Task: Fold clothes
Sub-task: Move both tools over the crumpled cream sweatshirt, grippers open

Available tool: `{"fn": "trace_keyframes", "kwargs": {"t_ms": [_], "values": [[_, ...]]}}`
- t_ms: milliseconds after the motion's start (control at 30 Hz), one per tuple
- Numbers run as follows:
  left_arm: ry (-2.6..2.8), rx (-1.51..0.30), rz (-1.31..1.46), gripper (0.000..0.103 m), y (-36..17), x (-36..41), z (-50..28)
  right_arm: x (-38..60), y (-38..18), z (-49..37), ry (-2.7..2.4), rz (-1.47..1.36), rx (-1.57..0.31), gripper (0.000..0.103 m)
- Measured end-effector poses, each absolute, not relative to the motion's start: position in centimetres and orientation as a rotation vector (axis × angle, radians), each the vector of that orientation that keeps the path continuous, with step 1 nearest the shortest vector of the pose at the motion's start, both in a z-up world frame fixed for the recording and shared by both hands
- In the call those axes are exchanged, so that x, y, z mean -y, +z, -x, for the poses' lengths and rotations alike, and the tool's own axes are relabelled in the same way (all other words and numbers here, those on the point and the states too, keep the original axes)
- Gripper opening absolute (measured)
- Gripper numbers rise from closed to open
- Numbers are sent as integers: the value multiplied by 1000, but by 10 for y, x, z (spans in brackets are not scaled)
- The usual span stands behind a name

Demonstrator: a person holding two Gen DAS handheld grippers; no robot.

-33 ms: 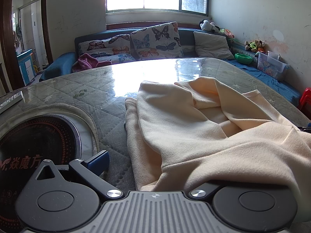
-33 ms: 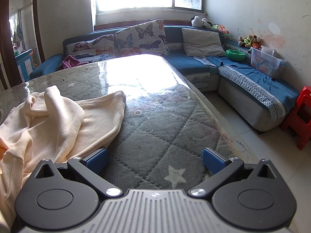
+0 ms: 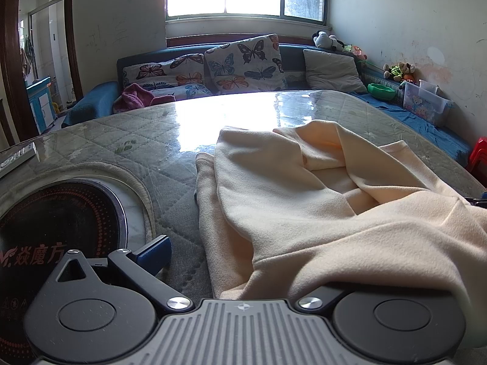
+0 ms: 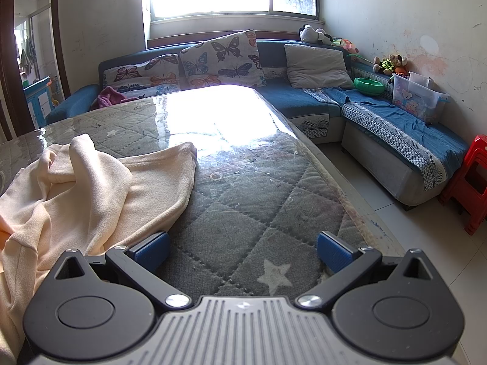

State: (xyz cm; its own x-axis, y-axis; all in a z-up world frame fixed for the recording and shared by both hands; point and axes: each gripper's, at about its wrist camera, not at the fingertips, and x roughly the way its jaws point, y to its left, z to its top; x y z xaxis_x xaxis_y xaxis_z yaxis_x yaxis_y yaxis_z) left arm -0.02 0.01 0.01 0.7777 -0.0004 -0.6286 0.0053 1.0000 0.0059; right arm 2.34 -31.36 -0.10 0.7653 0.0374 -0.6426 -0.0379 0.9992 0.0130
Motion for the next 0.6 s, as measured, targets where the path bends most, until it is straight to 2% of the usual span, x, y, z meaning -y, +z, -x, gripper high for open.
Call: {"fn": "trace_keyframes", "kwargs": {"t_ms": [600], "values": [[37, -693, -1, 103, 0, -1, 29, 309, 3, 17, 73, 14, -710, 103]]}}
